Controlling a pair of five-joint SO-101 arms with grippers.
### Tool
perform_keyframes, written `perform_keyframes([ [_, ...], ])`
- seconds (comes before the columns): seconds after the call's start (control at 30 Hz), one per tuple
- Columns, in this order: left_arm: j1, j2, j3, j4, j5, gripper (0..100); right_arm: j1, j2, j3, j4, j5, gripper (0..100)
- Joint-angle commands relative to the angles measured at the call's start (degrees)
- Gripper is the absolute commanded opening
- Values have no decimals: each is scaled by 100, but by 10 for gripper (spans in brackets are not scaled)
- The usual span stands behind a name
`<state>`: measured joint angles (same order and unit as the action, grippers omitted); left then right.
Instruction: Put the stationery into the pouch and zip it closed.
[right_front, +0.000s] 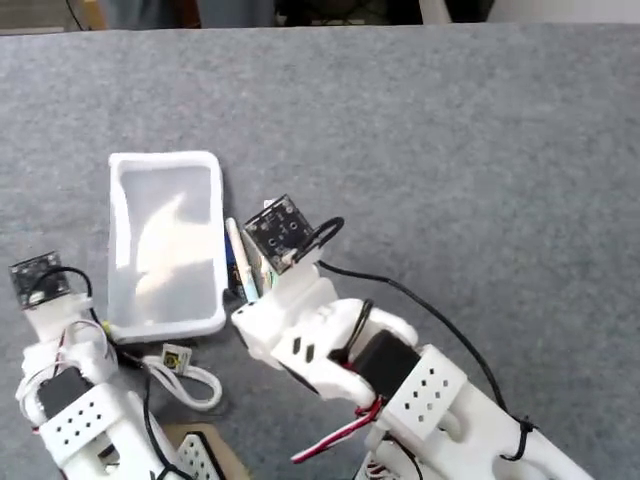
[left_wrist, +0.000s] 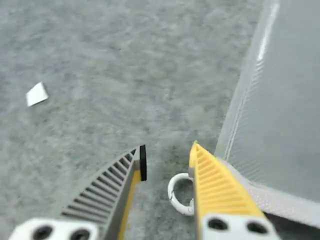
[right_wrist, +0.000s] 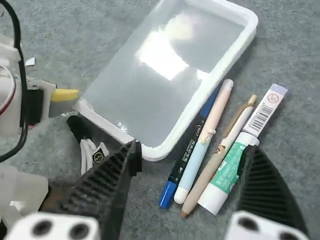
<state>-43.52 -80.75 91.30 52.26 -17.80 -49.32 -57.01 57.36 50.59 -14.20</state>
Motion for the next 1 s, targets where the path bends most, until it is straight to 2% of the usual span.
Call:
perform_keyframes([
  [0.0, 400, -18, -40, -44, -70, 170, 211, -110, -523, 273, -44, 319],
  [0.1, 848, -53, -75, 193, -44, 170, 404, -110, -681, 396, -44, 319],
  [0.17, 1385, -62, -136, 369, 105, 170, 554, -110, -725, 422, -53, 319],
  [0.33, 2651, -53, -840, 651, 1407, 170, 809, -119, -708, 431, -53, 319],
  [0.47, 2932, -62, -1534, 1020, 1732, 170, 791, -110, -699, 431, -35, 319],
  [0.57, 2440, -62, -2114, 1433, 1723, 174, 668, -101, -620, 598, -26, 319],
  [0.77, 549, -26, -2967, 1609, 967, 174, -422, 57, -558, 941, -18, 319],
  [0.97, -1253, -53, -2651, 1582, 492, 170, -1029, 1305, -321, 26, -18, 319],
])
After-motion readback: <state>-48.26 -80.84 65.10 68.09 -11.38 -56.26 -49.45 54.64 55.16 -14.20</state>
